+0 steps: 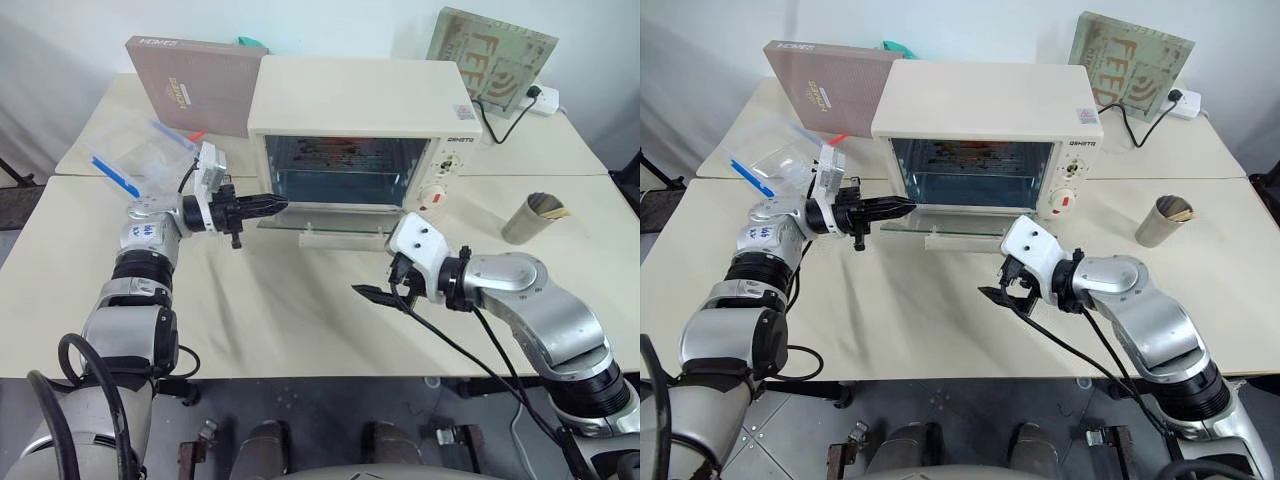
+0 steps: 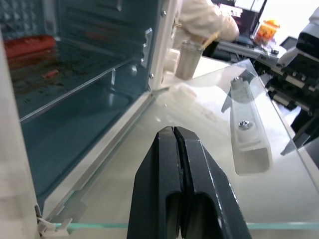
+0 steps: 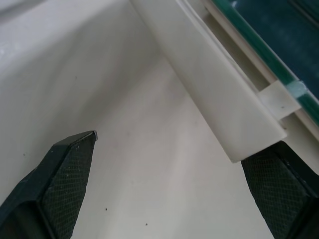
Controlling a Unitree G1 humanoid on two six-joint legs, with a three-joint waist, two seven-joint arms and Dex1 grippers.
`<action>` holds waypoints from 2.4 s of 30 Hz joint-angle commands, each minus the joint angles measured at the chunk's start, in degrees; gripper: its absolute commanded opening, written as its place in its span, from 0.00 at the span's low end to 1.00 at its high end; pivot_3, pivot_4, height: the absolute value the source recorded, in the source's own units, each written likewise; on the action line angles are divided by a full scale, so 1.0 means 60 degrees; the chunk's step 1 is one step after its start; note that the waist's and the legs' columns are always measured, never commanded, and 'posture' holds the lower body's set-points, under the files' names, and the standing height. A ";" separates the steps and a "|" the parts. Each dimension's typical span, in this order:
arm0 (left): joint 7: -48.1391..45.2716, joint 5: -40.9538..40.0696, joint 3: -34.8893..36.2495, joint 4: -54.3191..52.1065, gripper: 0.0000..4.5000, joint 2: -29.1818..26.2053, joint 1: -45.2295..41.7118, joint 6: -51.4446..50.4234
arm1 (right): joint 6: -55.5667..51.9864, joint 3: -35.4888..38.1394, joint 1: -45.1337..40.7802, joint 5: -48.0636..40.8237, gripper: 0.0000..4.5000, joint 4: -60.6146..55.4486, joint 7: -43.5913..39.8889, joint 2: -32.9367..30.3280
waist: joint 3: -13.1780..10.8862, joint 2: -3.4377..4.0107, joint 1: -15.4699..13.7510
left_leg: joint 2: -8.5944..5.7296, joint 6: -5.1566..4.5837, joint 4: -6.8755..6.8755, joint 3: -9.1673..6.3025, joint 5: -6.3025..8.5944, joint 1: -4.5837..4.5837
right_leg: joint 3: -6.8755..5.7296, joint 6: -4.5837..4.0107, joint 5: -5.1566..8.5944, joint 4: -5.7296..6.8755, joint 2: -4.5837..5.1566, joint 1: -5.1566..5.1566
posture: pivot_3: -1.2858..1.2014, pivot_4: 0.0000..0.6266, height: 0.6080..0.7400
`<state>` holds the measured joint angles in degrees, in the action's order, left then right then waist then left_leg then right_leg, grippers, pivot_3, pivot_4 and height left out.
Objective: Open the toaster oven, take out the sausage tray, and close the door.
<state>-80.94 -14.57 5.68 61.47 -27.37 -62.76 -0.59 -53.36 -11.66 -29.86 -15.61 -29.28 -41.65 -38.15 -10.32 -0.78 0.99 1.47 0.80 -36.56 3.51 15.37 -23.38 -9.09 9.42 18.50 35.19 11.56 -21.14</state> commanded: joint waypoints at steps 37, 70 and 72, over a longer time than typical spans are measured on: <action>-0.0415 0.3076 -0.2251 0.0798 0.00 -0.0137 0.0105 0.3300 | -0.0749 0.0760 -0.1908 -0.1113 1.00 -0.0451 0.0075 -0.1660 | -0.0010 -0.0022 -0.0124 | 0.0011 -0.0027 -0.0109 0.0012 0.0030 -0.0041 | 0.0012 -0.0003 -0.0002 0.0065 0.0007 -0.0036 | 0.52 0.24 1.00; 0.4213 -0.3158 0.2100 -0.9653 0.00 0.0219 0.7256 -0.1567 | 0.7518 -0.3825 -0.7151 0.7755 0.66 1.3039 0.4773 0.4367 | 0.0000 -0.0017 0.0625 | 0.0027 -0.0001 -0.0075 -0.0018 0.0037 -0.0015 | 0.0019 -0.0005 -0.0003 0.0130 0.0002 -0.0050 | 0.52 0.24 1.00; 0.4274 -0.3202 0.2068 -0.9737 0.00 0.0229 0.7314 -0.1598 | 0.7562 -0.3813 -0.7229 0.7948 0.51 1.3321 0.4900 0.4428 | -0.0001 -0.0016 0.0618 | 0.0027 0.0000 -0.0075 -0.0018 0.0037 -0.0015 | 0.0019 -0.0005 -0.0003 0.0130 0.0001 -0.0050 | 0.52 0.24 1.00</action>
<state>-55.62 -32.21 17.30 5.77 -25.55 -19.25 -10.35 -8.73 -35.03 -71.20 30.71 50.33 -13.62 -11.76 -10.33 -0.88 4.70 1.64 0.80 -37.01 3.39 15.59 -23.47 -8.98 9.39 18.48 35.97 11.57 -21.45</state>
